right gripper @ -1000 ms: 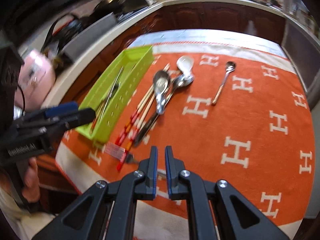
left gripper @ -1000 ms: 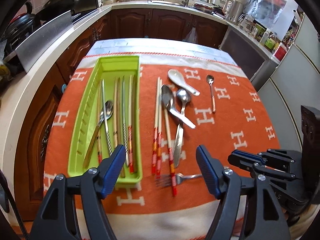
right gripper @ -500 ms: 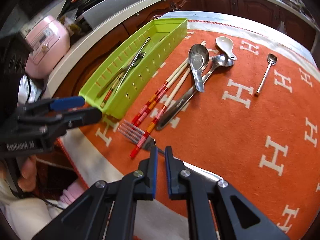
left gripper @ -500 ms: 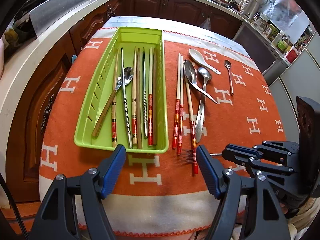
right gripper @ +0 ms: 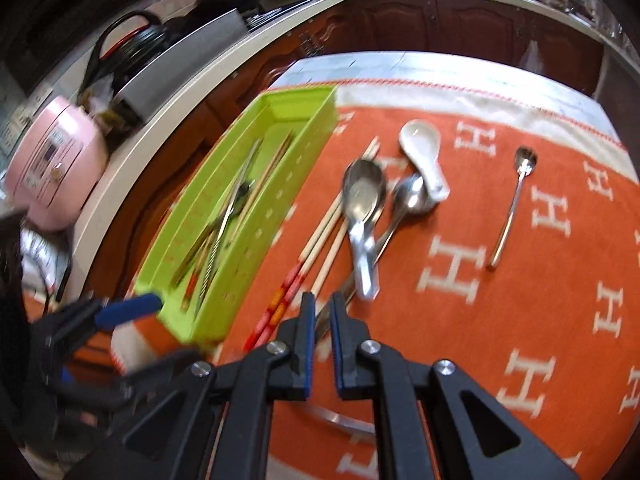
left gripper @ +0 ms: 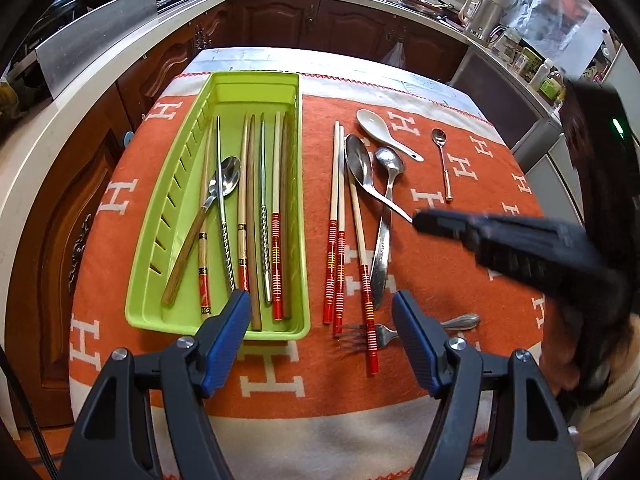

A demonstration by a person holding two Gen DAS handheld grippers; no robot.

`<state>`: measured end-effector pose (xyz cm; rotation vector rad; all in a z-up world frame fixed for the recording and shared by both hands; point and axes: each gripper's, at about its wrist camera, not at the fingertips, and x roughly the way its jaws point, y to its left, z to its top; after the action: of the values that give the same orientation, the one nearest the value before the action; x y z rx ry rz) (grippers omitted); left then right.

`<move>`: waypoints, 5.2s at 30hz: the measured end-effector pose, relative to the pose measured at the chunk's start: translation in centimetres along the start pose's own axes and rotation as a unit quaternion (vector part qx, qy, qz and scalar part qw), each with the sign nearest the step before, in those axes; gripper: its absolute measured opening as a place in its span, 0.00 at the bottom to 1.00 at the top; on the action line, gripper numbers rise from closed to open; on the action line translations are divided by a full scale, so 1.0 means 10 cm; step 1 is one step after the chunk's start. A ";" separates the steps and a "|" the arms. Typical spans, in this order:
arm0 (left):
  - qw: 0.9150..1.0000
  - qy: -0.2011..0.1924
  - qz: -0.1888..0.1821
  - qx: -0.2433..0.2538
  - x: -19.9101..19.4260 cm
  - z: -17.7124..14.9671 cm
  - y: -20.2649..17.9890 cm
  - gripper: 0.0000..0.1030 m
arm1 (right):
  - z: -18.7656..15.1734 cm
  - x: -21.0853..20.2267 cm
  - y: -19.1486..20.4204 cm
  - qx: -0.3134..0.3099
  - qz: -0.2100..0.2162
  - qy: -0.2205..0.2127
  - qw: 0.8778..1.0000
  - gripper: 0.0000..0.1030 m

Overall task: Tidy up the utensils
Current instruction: 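Close the right tool on a large silver spoon, then lift the silver spoon off the blanket with the right tool, then carry the silver spoon toward the green tray with the right tool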

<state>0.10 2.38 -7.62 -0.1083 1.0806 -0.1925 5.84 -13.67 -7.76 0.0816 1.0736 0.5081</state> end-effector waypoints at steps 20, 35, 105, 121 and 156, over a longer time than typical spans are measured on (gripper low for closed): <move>0.998 -0.019 -0.032 -0.051 0.10 0.32 0.28 0.69 | 0.31 0.57 0.04 -0.044 -0.065 0.034 0.996 0.08; 0.997 -0.007 -0.042 -0.064 0.18 0.28 0.37 0.69 | 0.32 0.63 0.07 -0.059 -0.083 0.032 0.994 0.15; 0.998 0.005 -0.038 -0.043 0.26 0.29 0.13 0.69 | -0.28 0.04 -0.15 -0.011 0.005 0.030 0.999 0.19; 0.998 -0.014 -0.021 -0.059 0.14 0.34 0.29 0.69 | 0.05 0.20 0.17 -0.053 -0.030 0.008 0.998 0.19; 0.999 0.006 -0.006 -0.040 0.24 0.40 0.15 0.69 | 0.03 0.26 -0.09 0.008 -0.025 -0.041 0.999 0.01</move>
<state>4.91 3.34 -8.09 -0.1855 1.1006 -0.1601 7.44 -13.31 -10.03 0.0878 0.9977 0.4475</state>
